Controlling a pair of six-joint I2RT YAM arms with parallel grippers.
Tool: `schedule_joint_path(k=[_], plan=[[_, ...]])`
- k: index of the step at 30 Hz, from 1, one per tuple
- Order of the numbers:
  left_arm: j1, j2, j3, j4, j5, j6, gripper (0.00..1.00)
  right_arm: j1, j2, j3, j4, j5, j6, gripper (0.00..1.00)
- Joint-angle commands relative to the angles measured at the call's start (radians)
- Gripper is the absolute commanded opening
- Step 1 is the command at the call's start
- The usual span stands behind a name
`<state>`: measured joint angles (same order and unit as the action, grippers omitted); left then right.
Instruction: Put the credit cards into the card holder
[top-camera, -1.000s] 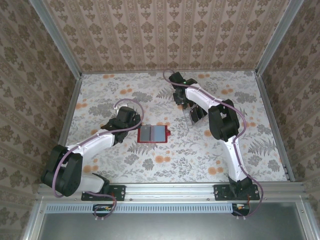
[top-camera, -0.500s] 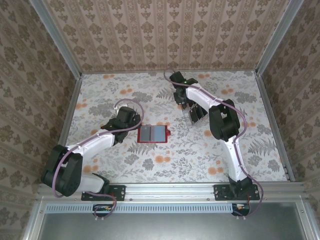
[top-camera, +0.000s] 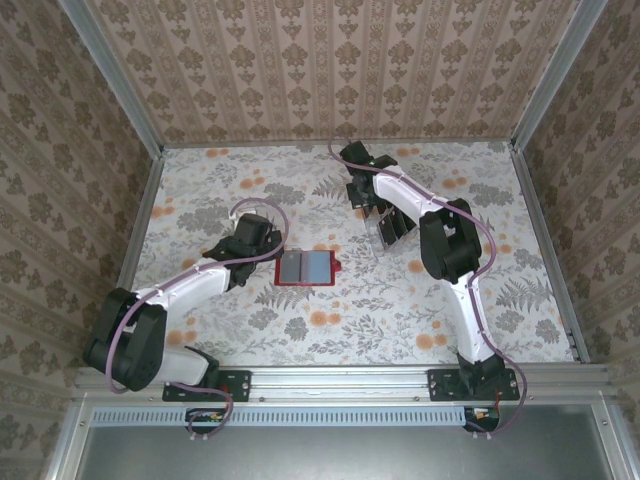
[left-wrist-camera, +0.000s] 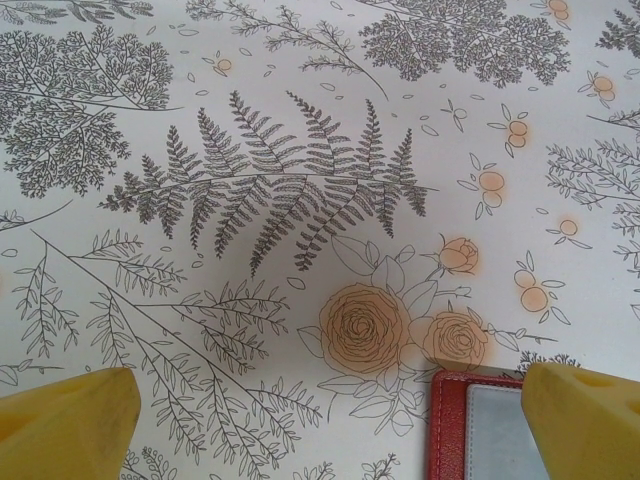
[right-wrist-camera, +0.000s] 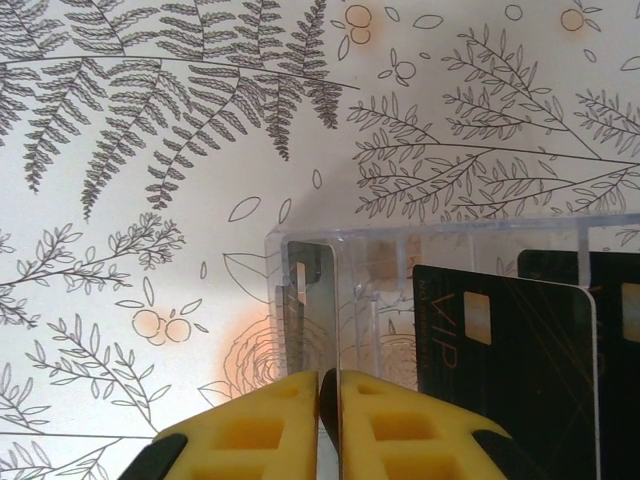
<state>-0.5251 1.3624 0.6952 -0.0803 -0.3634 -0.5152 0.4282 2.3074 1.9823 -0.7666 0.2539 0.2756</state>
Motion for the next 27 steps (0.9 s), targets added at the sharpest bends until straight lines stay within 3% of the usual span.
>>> schedule_joint_path(k=[1, 11, 21, 27], plan=[[-0.007, 0.01, 0.006, -0.019, 0.006, -0.001, 1.0, -0.009, -0.049, -0.002, -0.013, -0.037, 0.018, 0.14], [-0.009, 0.014, 0.024, -0.054, 0.003, 0.012, 1.0, -0.027, -0.071, -0.011, 0.001, -0.103, 0.025, 0.0], [-0.01, 0.007, 0.018, -0.067, -0.011, 0.023, 1.0, -0.029, -0.189, -0.051, 0.065, -0.195, 0.075, 0.0], [-0.012, -0.006, -0.011, -0.041, -0.002, 0.035, 1.0, 0.0, -0.329, -0.195, 0.197, -0.308, 0.181, 0.0]])
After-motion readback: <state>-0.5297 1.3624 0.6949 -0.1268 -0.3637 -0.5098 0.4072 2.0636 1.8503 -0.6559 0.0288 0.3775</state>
